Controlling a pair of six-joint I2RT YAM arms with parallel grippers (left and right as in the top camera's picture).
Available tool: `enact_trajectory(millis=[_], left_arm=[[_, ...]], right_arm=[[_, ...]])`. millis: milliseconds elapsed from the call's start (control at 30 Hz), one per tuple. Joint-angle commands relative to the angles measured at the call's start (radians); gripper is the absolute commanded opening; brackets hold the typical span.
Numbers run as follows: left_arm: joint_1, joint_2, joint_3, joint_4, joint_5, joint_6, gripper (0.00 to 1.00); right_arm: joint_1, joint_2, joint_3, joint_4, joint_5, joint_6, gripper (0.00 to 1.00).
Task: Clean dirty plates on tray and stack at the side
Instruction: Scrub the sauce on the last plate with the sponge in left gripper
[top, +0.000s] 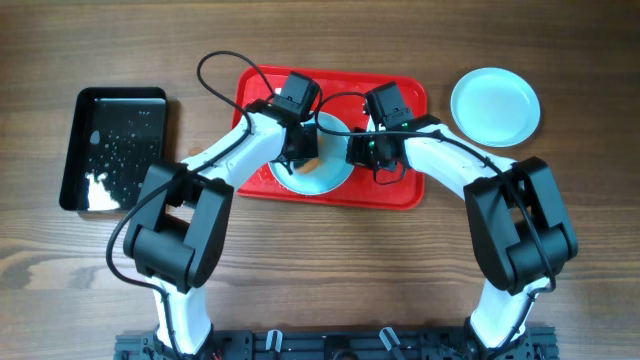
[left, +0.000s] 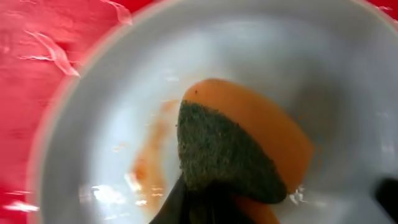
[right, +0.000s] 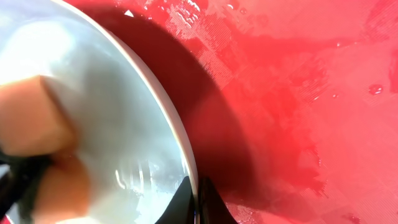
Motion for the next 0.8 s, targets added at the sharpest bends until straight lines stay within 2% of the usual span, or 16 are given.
enact_trajectory(millis=[0,133,300,500,633,767], left_arm=[[0.014,0.038,-0.021,-0.034,-0.354,0.003,0.04],[0.014,0.034,-0.018,-0.033,-0.459,0.003,0.04],[0.014,-0.001,-0.017,-0.032,-0.46,0.002,0.04],[-0.003,-0.14,-0.017,-0.03,-0.447,0.001,0.04],[-0.014,-0.235,-0.017,-0.017,-0.333,0.002,0.04],[-0.014,-0.237,-0.019,-0.008,-0.172,0.002,0.04]], right_arm=[[-0.003,0.039,-0.004,-0.017,0.075,0.013,0.04],[-0.003,0.039,-0.004,-0.028,0.096,0.012,0.04],[-0.003,0.039,-0.004,-0.026,0.105,0.012,0.04],[-0.004,0.039,-0.004,-0.027,0.105,0.013,0.04],[-0.003,0.039,-0.004,-0.027,0.105,0.014,0.04],[-0.003,0.039,-0.004,-0.028,0.104,0.014,0.04]])
